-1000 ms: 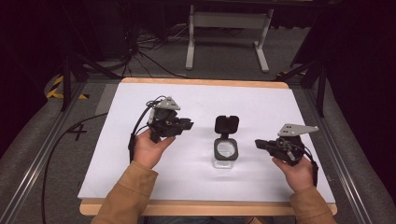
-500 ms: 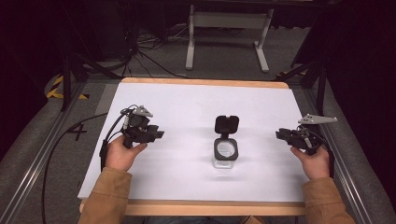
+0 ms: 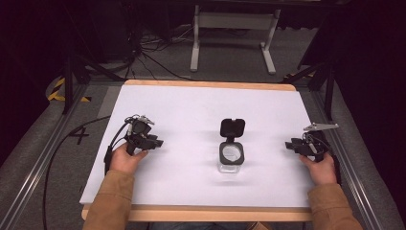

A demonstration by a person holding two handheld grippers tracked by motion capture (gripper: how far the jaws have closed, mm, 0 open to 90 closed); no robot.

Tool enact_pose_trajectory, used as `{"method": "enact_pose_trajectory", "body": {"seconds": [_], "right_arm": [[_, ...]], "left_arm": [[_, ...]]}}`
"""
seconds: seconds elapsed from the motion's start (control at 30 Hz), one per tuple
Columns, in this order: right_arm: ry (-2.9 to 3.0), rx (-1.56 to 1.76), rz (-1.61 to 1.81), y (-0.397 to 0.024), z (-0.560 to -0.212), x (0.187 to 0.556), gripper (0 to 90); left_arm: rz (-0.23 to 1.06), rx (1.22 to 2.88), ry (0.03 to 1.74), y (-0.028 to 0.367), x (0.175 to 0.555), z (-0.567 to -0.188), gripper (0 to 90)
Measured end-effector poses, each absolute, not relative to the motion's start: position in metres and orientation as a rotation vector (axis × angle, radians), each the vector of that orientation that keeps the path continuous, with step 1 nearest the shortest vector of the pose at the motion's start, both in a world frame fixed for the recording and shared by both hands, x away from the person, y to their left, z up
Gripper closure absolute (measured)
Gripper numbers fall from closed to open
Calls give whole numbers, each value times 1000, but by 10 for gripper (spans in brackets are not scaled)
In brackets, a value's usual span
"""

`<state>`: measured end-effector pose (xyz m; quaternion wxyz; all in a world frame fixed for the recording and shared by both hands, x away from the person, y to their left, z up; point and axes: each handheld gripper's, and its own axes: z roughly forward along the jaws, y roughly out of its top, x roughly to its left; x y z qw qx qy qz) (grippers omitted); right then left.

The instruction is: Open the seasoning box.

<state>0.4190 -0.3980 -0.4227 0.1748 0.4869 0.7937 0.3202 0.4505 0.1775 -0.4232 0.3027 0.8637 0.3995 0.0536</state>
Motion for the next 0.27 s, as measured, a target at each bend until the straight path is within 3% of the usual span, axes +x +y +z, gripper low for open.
{"method": "enact_pose_trajectory", "body": {"seconds": [0.27], "right_arm": [[2239, 1373, 897, -394, -430, 421, 549]], "left_arm": [[152, 2334, 1019, 167, 451, -428, 562]]}}
